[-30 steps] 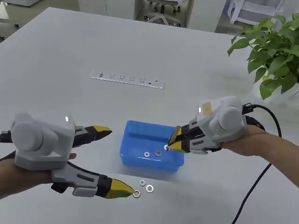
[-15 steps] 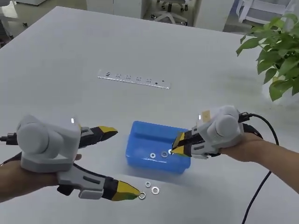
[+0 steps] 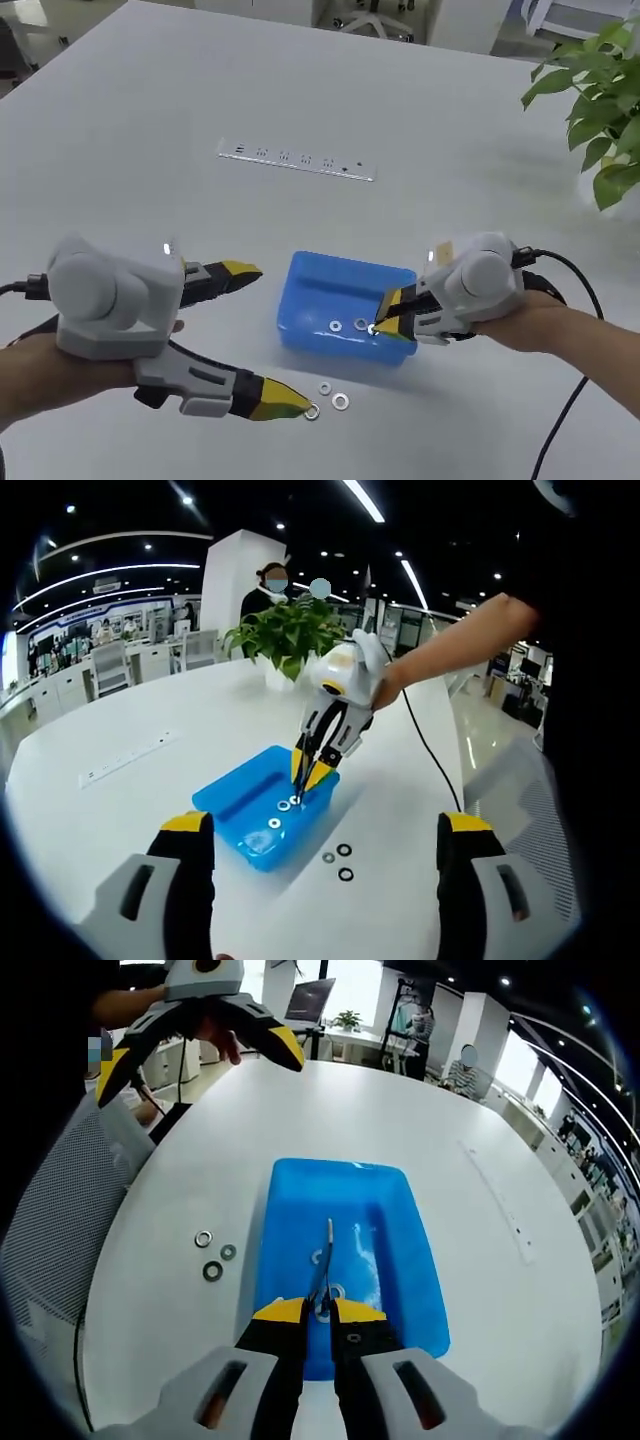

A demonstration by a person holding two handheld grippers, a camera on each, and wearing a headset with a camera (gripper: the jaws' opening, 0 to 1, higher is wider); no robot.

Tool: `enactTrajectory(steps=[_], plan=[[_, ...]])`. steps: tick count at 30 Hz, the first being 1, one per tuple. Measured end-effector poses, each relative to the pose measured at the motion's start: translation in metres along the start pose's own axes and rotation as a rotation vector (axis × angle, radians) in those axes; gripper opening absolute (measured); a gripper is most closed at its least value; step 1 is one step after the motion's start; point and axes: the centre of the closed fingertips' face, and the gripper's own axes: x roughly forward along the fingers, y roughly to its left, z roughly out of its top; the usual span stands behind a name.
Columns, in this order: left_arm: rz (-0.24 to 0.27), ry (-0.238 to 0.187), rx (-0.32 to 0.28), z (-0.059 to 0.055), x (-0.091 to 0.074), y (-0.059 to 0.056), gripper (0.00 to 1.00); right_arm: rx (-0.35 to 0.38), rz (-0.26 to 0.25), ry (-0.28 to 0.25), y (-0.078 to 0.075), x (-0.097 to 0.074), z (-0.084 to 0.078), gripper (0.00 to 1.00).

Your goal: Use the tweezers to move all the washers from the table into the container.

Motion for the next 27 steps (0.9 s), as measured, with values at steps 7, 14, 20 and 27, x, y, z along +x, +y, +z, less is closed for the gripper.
enactTrajectory(steps=[7, 14, 20, 27], plan=[[0.007, -0.001, -0.002, 0.001, 0.004, 0.004, 0.94, 0.009, 0.007, -0.006, -0.001, 0.003, -0.001, 0.10], [-0.012, 0.001, 0.004, 0.001, 0.009, 0.008, 0.82, 0.008, 0.007, -0.009, -0.001, 0.004, -0.001, 0.10], [-0.039, -0.004, 0.037, 0.013, 0.021, 0.007, 0.71, 0.004, 0.008, -0.008, 0.000, 0.003, 0.000, 0.10], [-0.066, -0.017, 0.074, 0.027, 0.036, 0.009, 0.60, 0.003, 0.007, -0.007, -0.001, 0.004, 0.000, 0.10]])
